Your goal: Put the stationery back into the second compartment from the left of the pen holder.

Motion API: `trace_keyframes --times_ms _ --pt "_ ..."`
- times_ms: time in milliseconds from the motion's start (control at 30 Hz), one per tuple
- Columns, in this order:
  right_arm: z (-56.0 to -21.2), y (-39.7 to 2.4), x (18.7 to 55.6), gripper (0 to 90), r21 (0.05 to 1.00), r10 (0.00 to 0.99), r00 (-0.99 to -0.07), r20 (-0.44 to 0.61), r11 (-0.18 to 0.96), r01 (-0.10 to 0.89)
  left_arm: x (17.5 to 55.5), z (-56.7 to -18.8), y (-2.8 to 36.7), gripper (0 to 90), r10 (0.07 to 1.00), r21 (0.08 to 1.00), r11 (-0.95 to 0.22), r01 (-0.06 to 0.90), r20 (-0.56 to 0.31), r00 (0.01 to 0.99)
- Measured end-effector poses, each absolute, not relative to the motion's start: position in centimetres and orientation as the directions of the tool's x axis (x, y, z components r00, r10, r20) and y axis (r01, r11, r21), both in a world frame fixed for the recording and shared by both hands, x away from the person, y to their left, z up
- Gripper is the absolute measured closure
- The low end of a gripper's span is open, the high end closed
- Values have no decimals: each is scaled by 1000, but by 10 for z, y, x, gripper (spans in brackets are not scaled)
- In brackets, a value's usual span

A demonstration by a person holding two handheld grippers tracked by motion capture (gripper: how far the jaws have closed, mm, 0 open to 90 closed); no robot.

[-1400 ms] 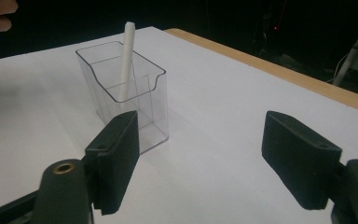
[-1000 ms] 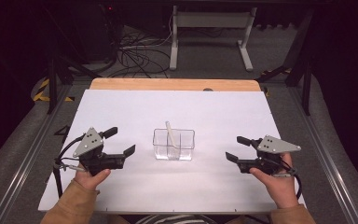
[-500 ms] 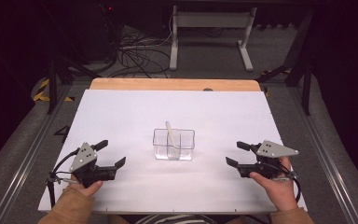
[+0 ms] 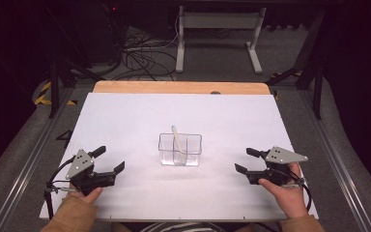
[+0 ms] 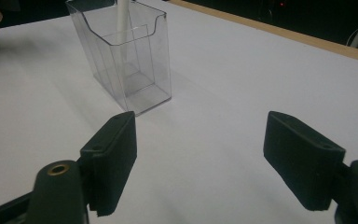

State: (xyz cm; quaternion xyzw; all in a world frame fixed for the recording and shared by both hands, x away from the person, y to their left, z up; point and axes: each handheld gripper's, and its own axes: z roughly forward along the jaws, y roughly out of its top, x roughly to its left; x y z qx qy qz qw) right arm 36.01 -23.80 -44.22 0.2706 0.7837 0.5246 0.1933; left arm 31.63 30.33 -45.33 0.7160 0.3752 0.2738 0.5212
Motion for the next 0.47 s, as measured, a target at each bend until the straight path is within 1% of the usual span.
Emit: trace_keyframes --times_ms 267,467 --pt "-443 -239 360 262 925 630 -777 -18 305 226 316 -453 304 116 832 951 -179 251 10 555" --pt "-442 -239 361 261 924 633 -774 -14 303 232 316 -452 306 115 837 954 -165 251 0 547"
